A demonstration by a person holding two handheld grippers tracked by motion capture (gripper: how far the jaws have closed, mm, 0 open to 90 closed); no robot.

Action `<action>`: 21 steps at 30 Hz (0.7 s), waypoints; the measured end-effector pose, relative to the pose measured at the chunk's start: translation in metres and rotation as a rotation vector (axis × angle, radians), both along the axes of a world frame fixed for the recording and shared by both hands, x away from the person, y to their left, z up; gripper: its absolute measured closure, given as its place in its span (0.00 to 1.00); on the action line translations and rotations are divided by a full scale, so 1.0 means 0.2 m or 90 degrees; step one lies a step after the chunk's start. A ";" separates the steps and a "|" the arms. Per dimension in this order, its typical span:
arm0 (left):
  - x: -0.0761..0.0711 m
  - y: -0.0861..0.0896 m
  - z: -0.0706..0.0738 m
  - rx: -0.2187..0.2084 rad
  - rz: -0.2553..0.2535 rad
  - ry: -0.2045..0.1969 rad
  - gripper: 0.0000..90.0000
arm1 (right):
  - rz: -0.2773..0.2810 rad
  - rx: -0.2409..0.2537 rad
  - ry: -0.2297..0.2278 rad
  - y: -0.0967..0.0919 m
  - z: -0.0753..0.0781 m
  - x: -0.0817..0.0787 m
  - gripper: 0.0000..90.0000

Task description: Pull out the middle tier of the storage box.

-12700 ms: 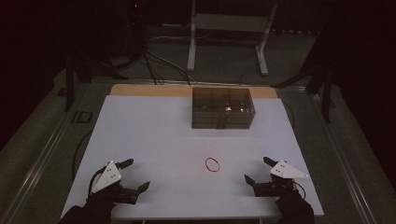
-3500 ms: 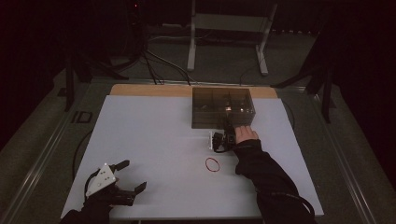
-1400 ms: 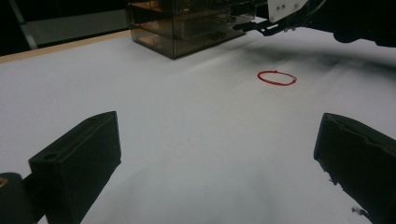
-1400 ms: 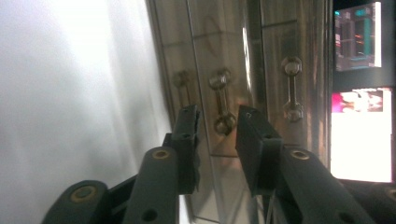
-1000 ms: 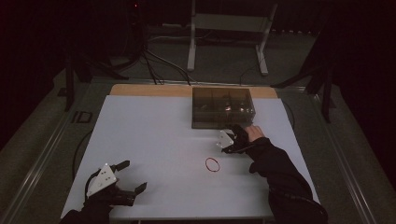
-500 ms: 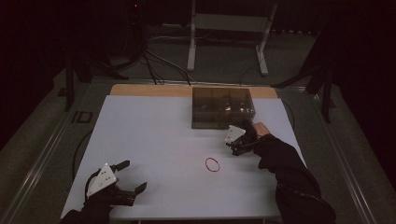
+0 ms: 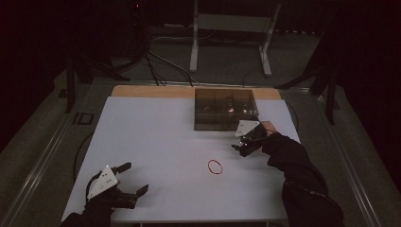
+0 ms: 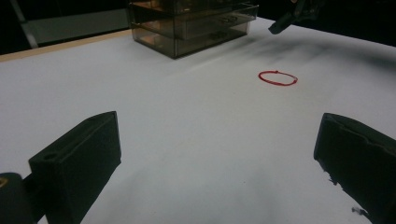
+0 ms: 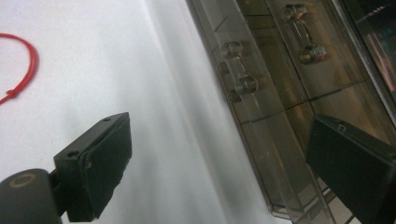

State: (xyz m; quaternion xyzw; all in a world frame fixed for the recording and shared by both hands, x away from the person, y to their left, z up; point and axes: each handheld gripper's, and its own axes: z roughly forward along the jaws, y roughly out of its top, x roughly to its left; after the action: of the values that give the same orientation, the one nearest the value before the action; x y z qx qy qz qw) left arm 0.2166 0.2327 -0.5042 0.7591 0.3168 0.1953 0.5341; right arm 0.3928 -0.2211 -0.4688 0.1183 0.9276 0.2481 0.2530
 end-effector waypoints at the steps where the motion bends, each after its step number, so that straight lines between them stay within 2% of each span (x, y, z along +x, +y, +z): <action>1: 0.00 0.00 0.00 0.000 0.000 0.000 0.02 | 0.004 -0.001 0.003 0.00 0.00 0.00 0.09; 3: 0.00 0.00 0.00 0.000 0.001 0.000 0.02 | 0.008 0.000 0.006 -0.01 0.01 0.01 0.10; 6: 0.00 0.00 0.00 0.002 0.001 0.000 0.02 | 0.017 0.014 0.030 -0.03 0.04 0.05 0.12; 11: 0.00 0.00 0.00 0.001 0.000 0.000 0.02 | 0.029 0.013 0.038 -0.04 0.06 0.07 0.13; 12: 0.00 0.00 0.00 0.003 0.000 0.001 0.02 | 0.041 0.008 0.036 -0.03 0.06 0.08 0.14; 13: 0.00 0.00 0.00 0.002 0.000 0.000 0.02 | 0.054 -0.014 0.028 -0.02 0.07 0.09 0.16; 15: 0.00 0.00 0.00 -0.001 0.000 0.000 0.02 | 0.056 -0.019 0.055 -0.01 0.09 0.11 0.18; 16: 0.00 0.00 0.00 -0.001 -0.001 0.000 0.02 | 0.055 -0.028 0.060 -0.01 0.09 0.11 0.18; 17: 0.00 0.00 0.00 0.000 -0.001 0.000 0.02 | 0.058 -0.039 0.061 0.00 0.10 0.11 0.20; 19: 0.00 0.00 0.00 -0.001 -0.001 0.001 0.02 | 0.056 -0.054 0.053 0.01 0.10 0.11 0.31; 21: 0.00 0.00 0.00 -0.002 -0.001 0.000 0.02 | 0.054 -0.060 0.026 0.01 0.10 0.12 0.42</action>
State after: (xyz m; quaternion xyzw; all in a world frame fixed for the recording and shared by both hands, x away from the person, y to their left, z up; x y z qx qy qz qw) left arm 0.2166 0.2331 -0.5043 0.7586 0.3164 0.1946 0.5353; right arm 0.4161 -0.2198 -0.4488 0.0720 0.9473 0.2125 0.2286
